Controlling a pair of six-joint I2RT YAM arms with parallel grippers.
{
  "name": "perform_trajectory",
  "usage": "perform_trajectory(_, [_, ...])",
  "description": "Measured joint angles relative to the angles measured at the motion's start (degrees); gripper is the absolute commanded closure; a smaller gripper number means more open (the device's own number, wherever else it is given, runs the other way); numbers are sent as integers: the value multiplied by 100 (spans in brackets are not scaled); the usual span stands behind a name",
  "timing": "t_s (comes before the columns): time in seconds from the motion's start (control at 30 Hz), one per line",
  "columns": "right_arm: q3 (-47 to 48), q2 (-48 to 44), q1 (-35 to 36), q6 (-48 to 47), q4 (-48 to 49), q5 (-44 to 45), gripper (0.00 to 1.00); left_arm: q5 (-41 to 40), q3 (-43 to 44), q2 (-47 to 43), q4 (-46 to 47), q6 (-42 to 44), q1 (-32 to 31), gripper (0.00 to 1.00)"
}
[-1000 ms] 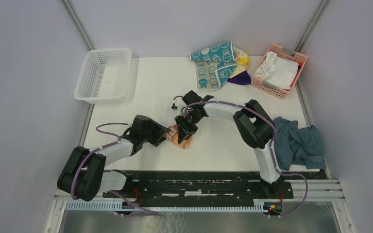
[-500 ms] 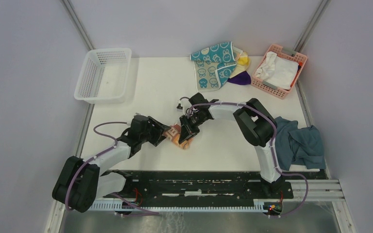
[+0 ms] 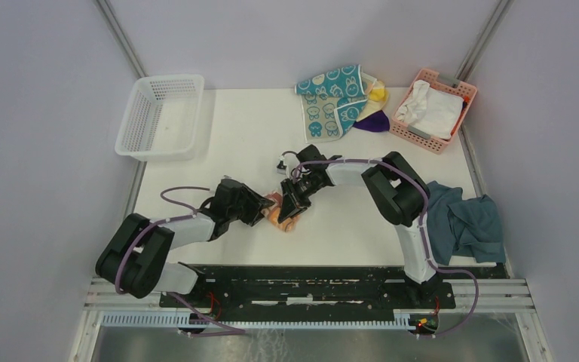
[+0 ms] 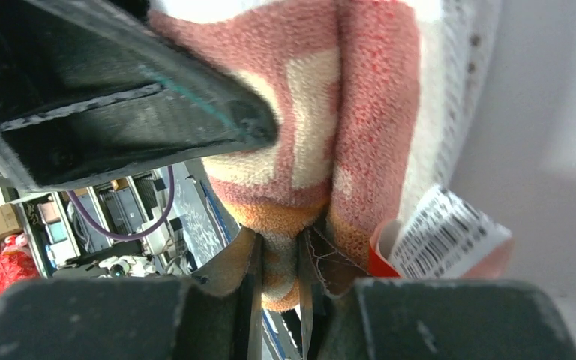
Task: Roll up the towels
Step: Roll the towel at the center of the board.
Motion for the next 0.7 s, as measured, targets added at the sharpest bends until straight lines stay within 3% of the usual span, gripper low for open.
perform_trajectory(0.17, [-203, -341, 20, -190, 42, 396, 60, -2, 205, 391, 122, -7, -107, 57])
perform_trajectory(0.37, [-782, -1473, 310, -793, 103, 2059, 45, -46, 372, 479, -66, -7, -190, 58])
perform_trajectory(0.7, [-1467, -3080, 1589, -1906, 437, 4841, 42, -199, 614, 455, -584, -7, -234, 56])
